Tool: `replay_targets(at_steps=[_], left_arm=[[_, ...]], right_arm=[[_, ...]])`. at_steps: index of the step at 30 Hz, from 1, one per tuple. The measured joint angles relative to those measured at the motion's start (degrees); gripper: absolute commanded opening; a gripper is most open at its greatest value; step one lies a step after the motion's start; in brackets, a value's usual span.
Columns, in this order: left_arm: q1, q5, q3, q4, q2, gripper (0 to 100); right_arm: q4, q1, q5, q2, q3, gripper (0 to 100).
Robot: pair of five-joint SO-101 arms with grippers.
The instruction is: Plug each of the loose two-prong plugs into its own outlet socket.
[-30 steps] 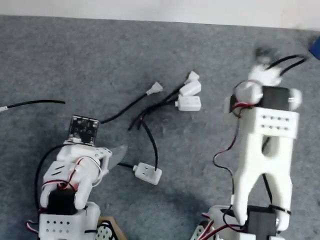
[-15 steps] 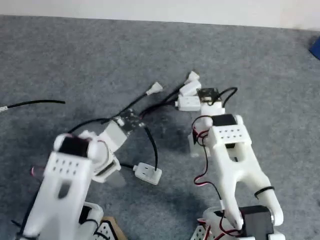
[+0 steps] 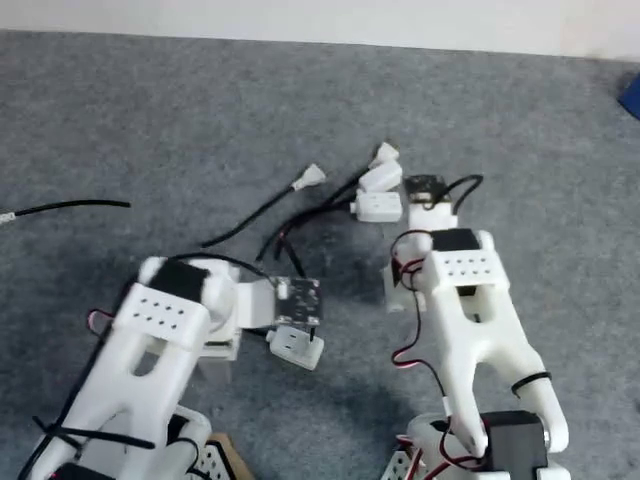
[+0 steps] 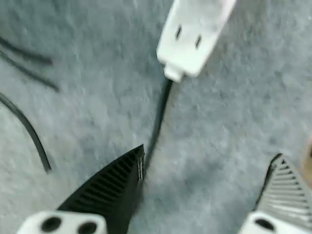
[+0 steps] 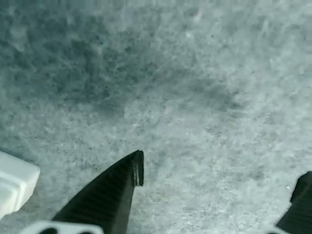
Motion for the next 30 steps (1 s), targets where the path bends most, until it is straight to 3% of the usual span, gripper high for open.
replay_targets(at_steps=[4,11,16,22,30], left_arm=[[4.1,6.2,0.8,-4.8,0.1,38],[13.0,17.2,1.0,-12.0,0.4,38],[17.9,18.5,3.5,-14.5,0.4,38],[18.1,18.6,9.5,-21.4,0.4,38],[15.6,16.9,8.3,-22.7,0.4,38]], right_arm=[[-1.8,5.1,0.0,0.0,0.0,44.3],[-2.4,4.7,0.0,0.0,0.2,44.3],[-2.4,4.6,0.0,0.0,0.2,44.3],[-2.4,4.5,0.0,0.0,0.2,44.3],[-2.4,4.5,0.0,0.0,0.5,44.3]])
